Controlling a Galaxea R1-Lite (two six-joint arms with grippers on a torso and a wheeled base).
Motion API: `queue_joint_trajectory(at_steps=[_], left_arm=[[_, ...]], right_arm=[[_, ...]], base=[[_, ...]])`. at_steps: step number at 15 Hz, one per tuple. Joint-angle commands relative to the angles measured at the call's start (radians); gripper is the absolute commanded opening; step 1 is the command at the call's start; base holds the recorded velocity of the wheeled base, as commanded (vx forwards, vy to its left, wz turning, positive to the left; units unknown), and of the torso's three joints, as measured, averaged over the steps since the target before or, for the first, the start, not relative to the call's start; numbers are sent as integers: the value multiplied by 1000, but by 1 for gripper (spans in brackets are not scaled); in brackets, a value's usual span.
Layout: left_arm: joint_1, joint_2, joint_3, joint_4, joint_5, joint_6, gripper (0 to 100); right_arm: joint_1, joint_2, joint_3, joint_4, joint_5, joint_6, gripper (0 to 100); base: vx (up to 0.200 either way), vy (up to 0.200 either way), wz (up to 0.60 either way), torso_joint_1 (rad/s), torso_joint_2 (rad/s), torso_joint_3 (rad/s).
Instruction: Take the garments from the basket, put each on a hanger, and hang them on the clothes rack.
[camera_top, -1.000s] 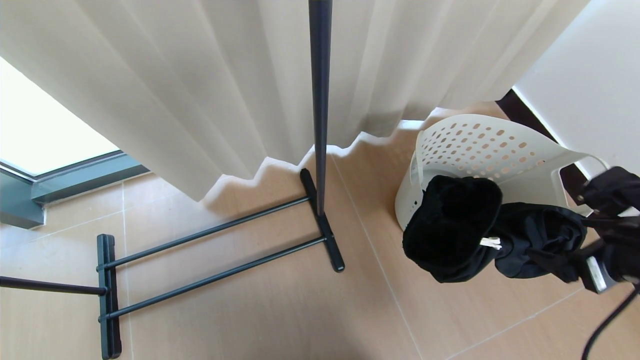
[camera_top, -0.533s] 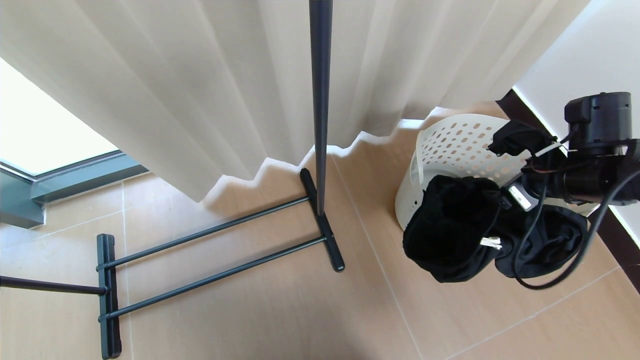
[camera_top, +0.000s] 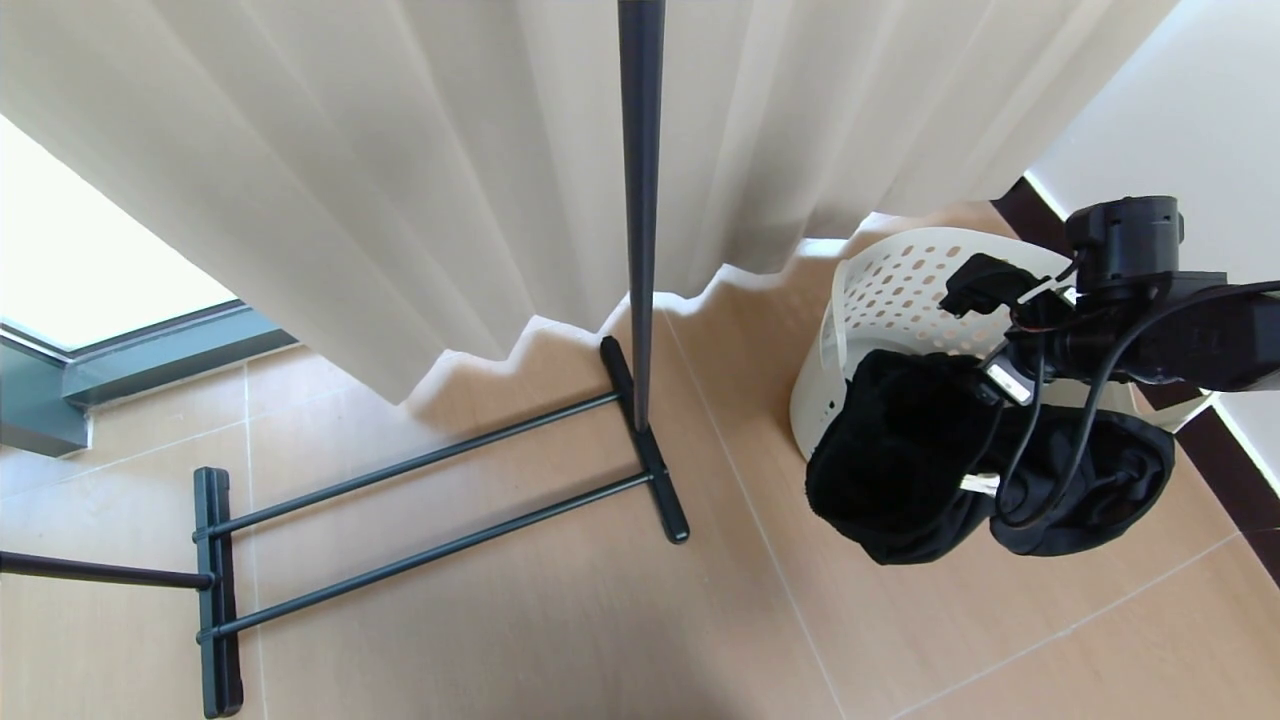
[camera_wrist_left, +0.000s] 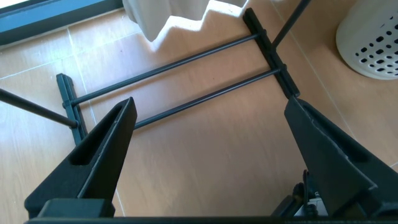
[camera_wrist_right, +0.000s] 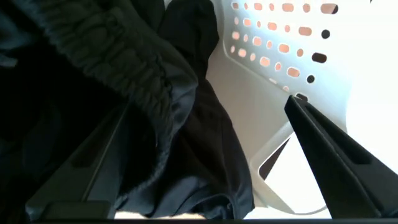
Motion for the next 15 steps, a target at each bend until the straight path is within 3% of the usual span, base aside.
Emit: queue_joint_trajectory(at_steps=[1, 5, 6, 10, 13, 15], left_arm=[[0, 0, 0, 0, 0, 0, 100], [0, 0, 0, 0, 0, 0, 100], [0, 0, 0, 0, 0, 0, 100], [0, 0, 0, 0, 0, 0, 100], [0, 0, 0, 0, 0, 0, 100], [0, 0, 0, 0, 0, 0, 100]], right_arm=[[0, 39, -21, -3, 2, 1, 100], [0, 45, -33, -3, 108, 1, 100], [0, 45, -33, -4, 110, 3, 0], [0, 23, 13, -6, 128, 56, 0], [9, -105, 110, -4, 127, 190, 0], [52, -242, 245, -6, 127, 342, 0]], base=[[0, 0, 0, 0, 0, 0], [0, 0, 0, 0, 0, 0], [0, 0, 0, 0, 0, 0], [0, 0, 0, 0, 0, 0], [0, 0, 0, 0, 0, 0], [0, 0, 0, 0, 0, 0]])
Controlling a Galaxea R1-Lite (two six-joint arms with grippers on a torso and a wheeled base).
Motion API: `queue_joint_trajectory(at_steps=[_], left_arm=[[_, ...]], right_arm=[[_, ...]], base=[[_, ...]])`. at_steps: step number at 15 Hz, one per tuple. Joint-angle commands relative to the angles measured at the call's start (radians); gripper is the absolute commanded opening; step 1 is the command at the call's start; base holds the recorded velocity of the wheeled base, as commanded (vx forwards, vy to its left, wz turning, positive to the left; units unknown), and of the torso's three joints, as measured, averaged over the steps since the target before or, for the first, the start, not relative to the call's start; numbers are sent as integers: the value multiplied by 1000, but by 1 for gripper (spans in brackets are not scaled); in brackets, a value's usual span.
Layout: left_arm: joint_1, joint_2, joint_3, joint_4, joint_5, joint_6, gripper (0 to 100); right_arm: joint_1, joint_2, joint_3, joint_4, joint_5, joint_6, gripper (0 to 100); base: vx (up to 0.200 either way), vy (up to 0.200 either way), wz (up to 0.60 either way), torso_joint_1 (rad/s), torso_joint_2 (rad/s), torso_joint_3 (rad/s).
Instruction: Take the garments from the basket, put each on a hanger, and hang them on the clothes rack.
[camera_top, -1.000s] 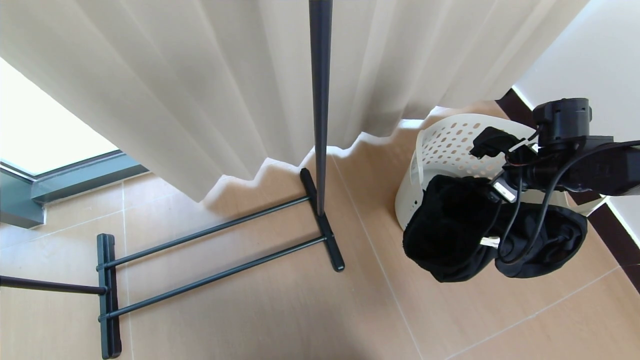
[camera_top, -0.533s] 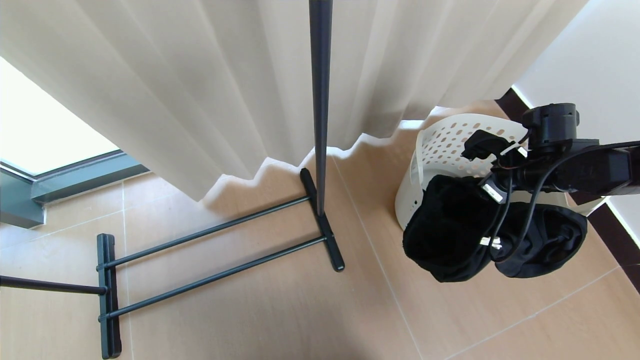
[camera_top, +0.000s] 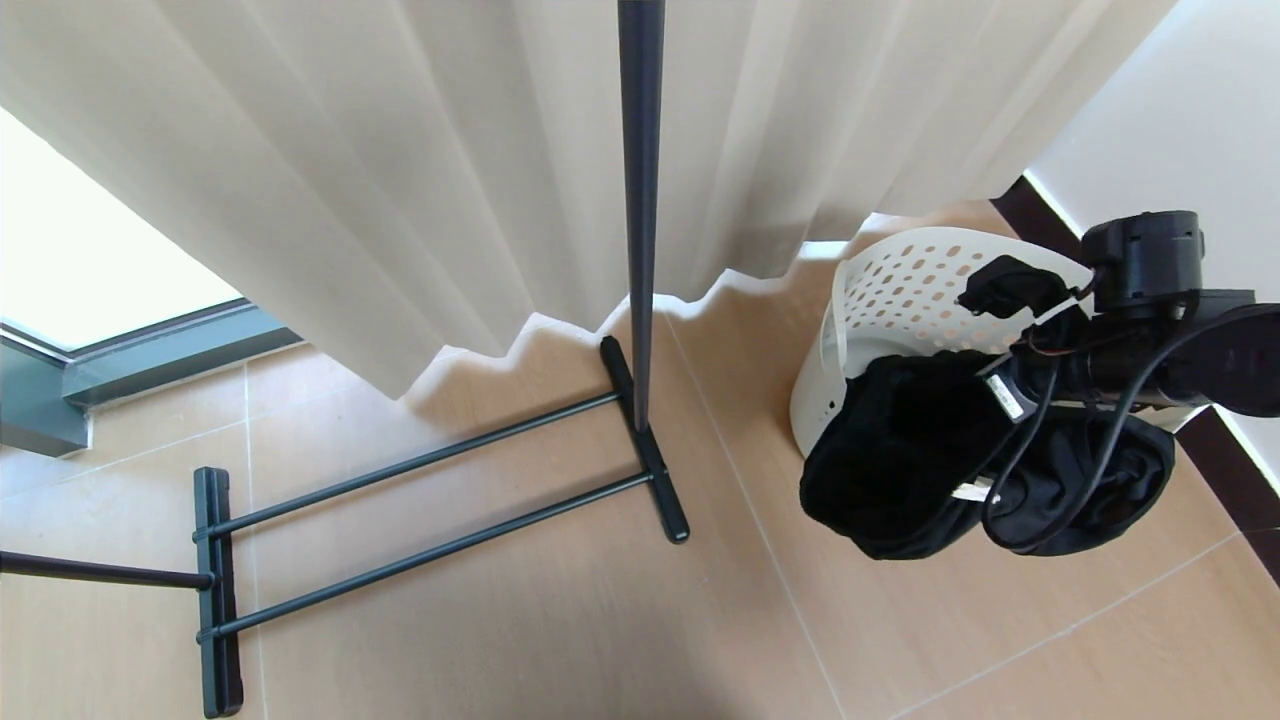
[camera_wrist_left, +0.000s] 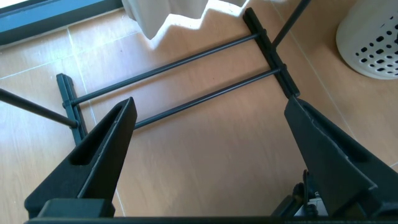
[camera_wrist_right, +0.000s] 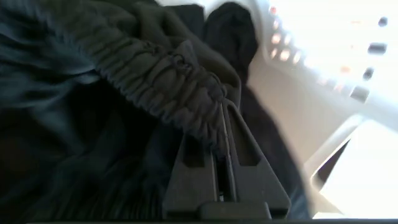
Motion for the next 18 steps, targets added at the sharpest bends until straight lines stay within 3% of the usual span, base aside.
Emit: queue_joint_trajectory(at_steps=[1, 5, 10, 13, 18], left_arm=[[0, 0, 0, 0, 0, 0, 100], [0, 0, 0, 0, -3, 5, 100], [0, 0, 0, 0, 3, -9, 100], [0, 0, 0, 0, 3, -6, 100], [0, 0, 0, 0, 3, -6, 100]], right_arm=[[81, -216, 176, -1, -3, 171, 0], [193, -404, 342, -75, -8, 363, 0], [222, -468, 423, -179, -6, 372, 0], [223, -514, 500, -307, -11, 358, 0], [222, -552, 583, -336, -6, 351, 0]], base=[[0, 0, 0, 0, 0, 0], [0, 0, 0, 0, 0, 0], [0, 0, 0, 0, 0, 0], [0, 0, 0, 0, 2, 98], [0, 0, 0, 0, 1, 186]])
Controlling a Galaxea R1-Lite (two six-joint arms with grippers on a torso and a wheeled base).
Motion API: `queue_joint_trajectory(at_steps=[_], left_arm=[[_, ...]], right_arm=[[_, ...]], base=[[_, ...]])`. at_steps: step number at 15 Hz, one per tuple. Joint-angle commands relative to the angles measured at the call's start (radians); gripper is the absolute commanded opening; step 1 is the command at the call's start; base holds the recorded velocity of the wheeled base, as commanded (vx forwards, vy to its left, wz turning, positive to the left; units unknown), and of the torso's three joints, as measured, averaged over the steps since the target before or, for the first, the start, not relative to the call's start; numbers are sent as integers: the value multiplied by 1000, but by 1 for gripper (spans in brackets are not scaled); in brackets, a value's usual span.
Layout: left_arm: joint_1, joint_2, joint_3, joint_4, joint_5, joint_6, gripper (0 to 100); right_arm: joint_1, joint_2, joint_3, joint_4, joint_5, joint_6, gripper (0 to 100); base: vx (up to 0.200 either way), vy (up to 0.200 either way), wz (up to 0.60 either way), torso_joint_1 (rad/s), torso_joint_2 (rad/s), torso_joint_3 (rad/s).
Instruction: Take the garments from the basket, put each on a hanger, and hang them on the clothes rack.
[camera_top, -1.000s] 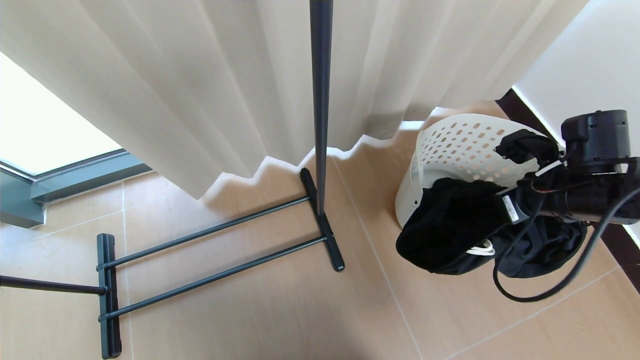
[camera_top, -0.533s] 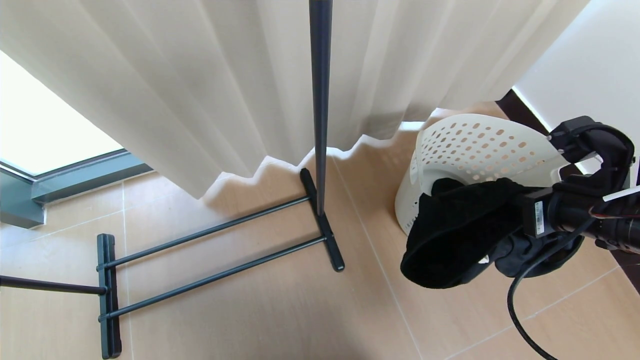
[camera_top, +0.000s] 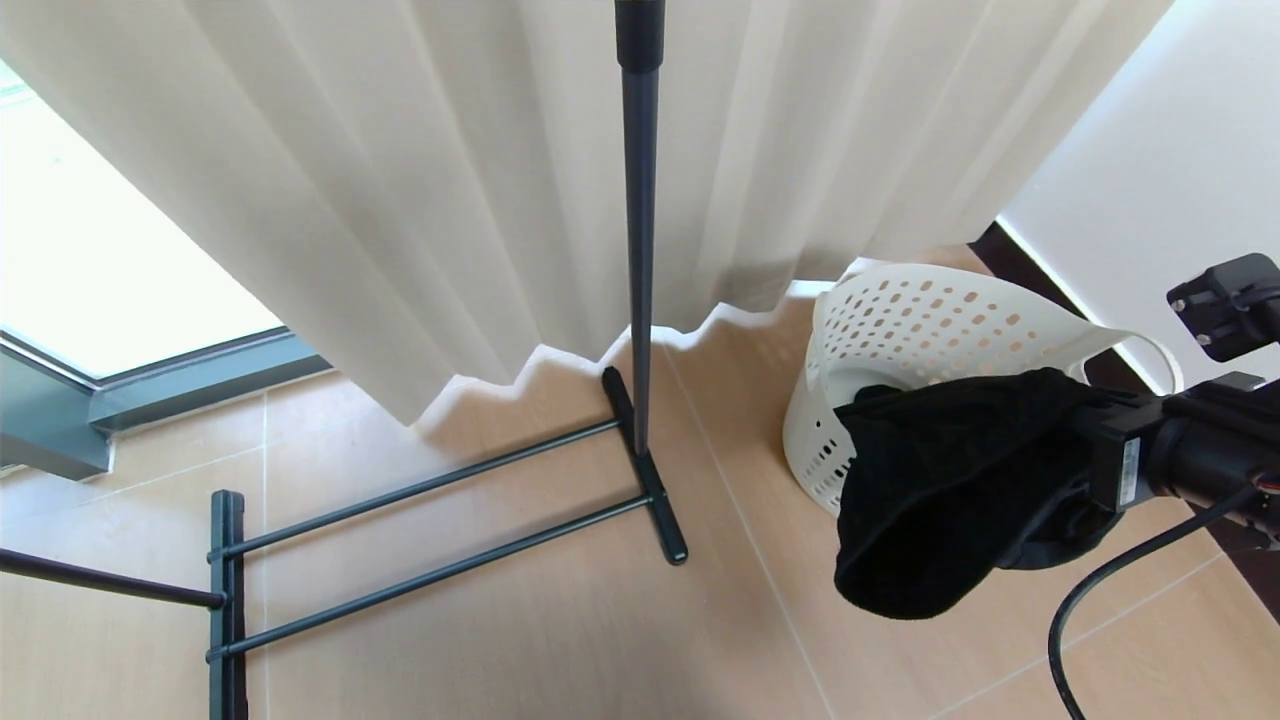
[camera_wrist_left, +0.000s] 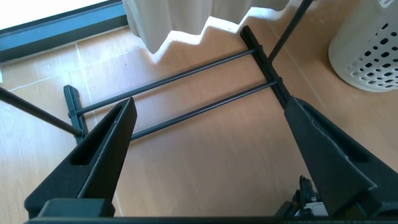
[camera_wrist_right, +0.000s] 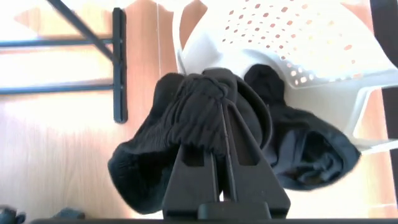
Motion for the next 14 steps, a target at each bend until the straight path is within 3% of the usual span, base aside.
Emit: queue_joint_trajectory(at_steps=[1, 14], left_arm=[[0, 0, -1, 0, 1, -2, 100], [0, 0, 1, 0, 0, 1, 100]], right_arm=[[0, -13, 8, -2, 1, 1, 0], [-1, 42, -9, -4, 5, 4, 0]], base=[[0, 0, 0, 12, 2, 193], [0, 0, 0, 1, -6, 192]])
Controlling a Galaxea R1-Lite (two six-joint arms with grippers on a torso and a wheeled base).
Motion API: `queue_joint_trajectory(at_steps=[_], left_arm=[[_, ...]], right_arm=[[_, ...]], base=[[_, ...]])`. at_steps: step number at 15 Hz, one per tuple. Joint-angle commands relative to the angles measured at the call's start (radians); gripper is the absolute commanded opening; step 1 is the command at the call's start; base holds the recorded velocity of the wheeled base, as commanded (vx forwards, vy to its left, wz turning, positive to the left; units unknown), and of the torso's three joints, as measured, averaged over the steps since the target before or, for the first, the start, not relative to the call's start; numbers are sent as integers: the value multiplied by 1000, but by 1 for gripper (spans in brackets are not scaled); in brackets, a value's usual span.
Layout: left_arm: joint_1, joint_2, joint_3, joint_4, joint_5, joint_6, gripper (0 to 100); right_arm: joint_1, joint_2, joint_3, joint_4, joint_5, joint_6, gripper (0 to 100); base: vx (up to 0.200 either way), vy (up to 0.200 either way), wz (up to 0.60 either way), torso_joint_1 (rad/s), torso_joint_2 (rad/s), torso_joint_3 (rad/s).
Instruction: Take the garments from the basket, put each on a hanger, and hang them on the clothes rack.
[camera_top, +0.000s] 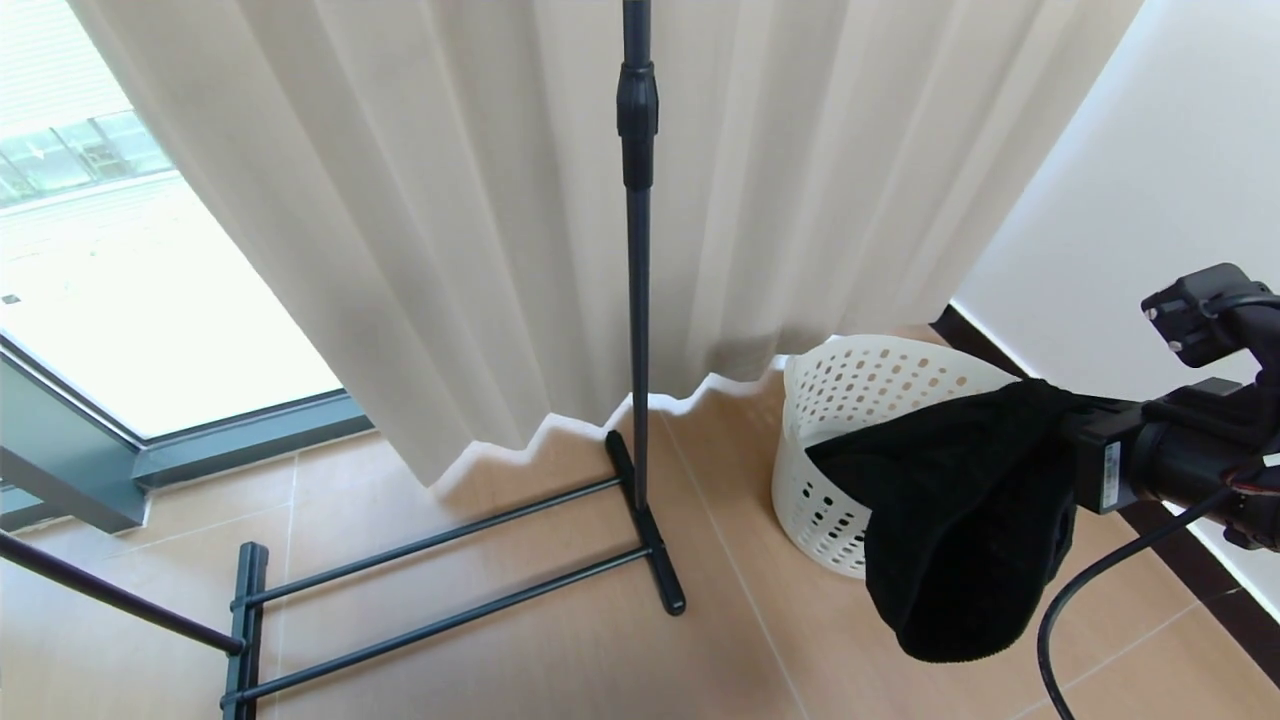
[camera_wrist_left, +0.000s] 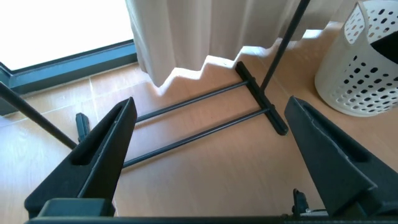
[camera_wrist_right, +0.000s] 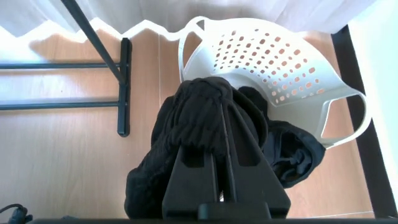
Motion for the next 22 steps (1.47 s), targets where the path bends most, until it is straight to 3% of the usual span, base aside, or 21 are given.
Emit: queue_joint_trajectory(at_steps=[1, 10, 22], left_arm=[[0, 2, 0, -1, 0, 1, 100], [0, 2, -1, -1, 0, 1, 100], [0, 2, 0, -1, 0, 1, 100]], right_arm=[[-1, 6, -4, -3, 0, 0, 0], [-2, 6, -15, -2, 0, 0, 0], [-2, -1, -13, -2, 0, 0, 0]], base=[[0, 0, 0, 7, -232, -27], [0, 0, 0, 72, -421, -151], [0, 0, 0, 170, -495, -124]])
